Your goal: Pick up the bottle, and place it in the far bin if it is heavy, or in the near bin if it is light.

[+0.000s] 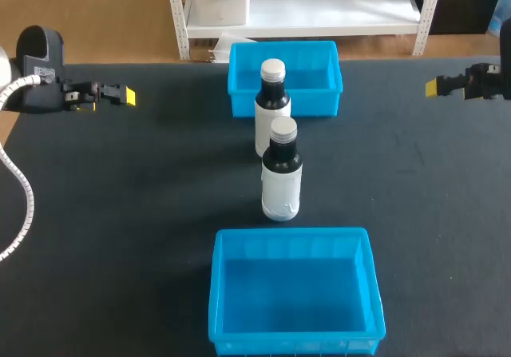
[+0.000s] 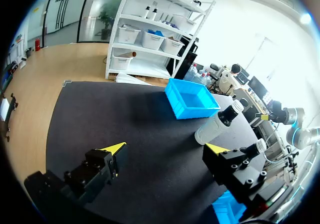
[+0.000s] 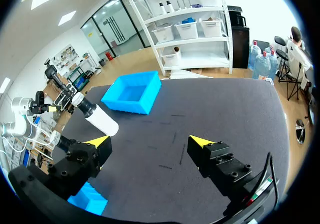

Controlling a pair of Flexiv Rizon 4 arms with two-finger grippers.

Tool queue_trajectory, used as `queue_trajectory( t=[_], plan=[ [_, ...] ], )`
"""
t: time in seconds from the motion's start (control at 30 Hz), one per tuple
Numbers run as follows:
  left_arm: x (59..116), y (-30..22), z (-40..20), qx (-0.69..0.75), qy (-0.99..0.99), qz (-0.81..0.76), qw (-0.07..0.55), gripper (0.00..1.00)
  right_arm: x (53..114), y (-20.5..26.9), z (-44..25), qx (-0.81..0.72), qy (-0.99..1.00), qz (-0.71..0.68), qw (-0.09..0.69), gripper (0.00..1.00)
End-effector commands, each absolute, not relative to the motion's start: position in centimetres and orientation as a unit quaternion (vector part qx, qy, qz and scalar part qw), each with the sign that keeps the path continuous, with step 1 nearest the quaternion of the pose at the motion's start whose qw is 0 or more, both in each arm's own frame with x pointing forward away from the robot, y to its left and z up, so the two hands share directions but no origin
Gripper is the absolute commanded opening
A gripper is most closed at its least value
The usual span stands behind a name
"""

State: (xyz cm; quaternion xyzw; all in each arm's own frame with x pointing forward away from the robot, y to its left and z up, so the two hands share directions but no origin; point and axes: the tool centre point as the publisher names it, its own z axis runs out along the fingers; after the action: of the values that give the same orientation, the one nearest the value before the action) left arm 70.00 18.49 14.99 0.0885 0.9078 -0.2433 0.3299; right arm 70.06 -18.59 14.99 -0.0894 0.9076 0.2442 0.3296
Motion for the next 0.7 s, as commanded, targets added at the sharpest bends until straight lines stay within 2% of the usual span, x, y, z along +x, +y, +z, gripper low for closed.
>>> queue_trajectory(
  t=[0.03,0.43,0.57,0.7],
  plan=[
    [70.0,18.5,15.0,0.088,0.908,-0.243,0.330,1.00,70.0,-18.5,15.0,-0.089,0.908,0.243,0.330,1.00],
    [70.0,18.5,15.0,0.088,0.908,-0.243,0.330,1.00,70.0,-18.5,15.0,-0.089,0.908,0.243,0.330,1.00],
    [70.0,18.5,15.0,0.088,0.908,-0.243,0.330,1.00,70.7,-18.9,15.3,-0.285,0.863,0.273,0.316,1.00],
    [70.0,18.5,15.0,0.088,0.908,-0.243,0.330,1.00,69.2,-19.9,16.3,-0.503,0.763,0.335,0.230,1.00]
  ],
)
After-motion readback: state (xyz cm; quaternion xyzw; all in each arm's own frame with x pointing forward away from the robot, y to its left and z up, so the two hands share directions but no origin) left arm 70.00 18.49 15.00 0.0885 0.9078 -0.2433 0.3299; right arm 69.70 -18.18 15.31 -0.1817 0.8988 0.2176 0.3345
